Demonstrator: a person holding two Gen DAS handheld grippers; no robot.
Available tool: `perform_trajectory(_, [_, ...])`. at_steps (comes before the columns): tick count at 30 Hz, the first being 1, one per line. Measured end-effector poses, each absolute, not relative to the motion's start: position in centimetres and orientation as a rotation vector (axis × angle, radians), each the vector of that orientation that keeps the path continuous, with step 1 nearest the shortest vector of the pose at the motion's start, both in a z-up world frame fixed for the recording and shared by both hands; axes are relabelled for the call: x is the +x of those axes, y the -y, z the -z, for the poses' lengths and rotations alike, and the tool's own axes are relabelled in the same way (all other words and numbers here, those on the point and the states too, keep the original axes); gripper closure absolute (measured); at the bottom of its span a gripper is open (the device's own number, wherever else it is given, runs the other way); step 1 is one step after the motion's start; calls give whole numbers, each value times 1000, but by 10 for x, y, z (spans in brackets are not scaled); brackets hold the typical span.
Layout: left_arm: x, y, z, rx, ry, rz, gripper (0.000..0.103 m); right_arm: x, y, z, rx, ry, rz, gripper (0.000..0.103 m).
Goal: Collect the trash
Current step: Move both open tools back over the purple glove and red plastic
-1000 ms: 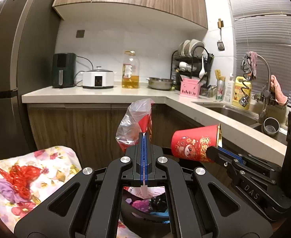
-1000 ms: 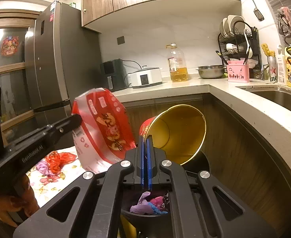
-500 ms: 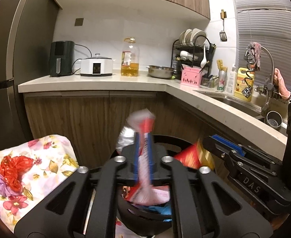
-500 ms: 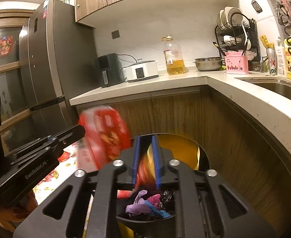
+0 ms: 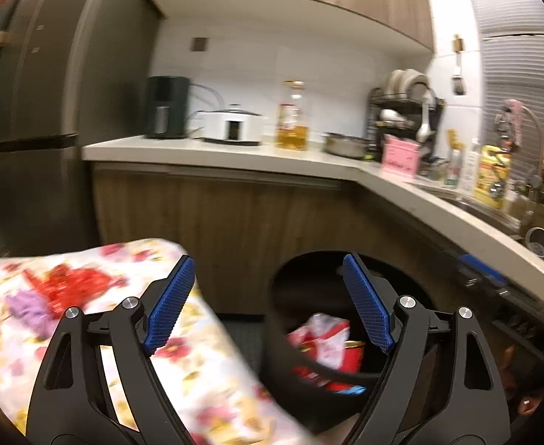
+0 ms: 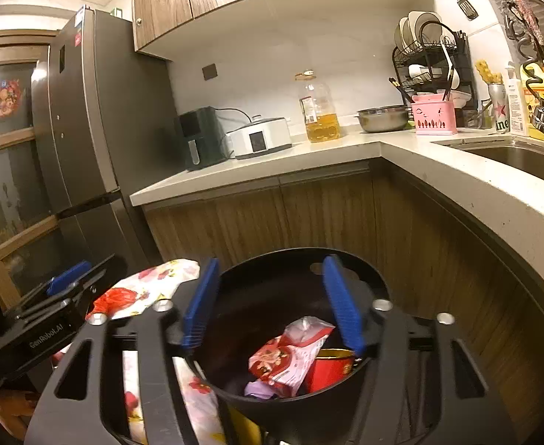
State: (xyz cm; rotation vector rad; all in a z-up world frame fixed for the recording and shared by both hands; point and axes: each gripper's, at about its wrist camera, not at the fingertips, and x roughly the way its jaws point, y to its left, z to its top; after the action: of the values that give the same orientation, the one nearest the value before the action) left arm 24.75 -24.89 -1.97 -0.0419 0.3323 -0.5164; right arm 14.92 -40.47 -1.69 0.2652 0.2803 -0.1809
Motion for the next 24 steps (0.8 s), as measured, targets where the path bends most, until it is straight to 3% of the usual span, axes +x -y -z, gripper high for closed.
perform_trajectory(9, [248, 170, 31, -51, -328, 292, 22, 152, 371, 13, 249, -285, 133, 24])
perform_trajectory(24, [261, 60, 55, -116, -356, 57, 22, 182, 287, 17, 186, -279, -2, 23])
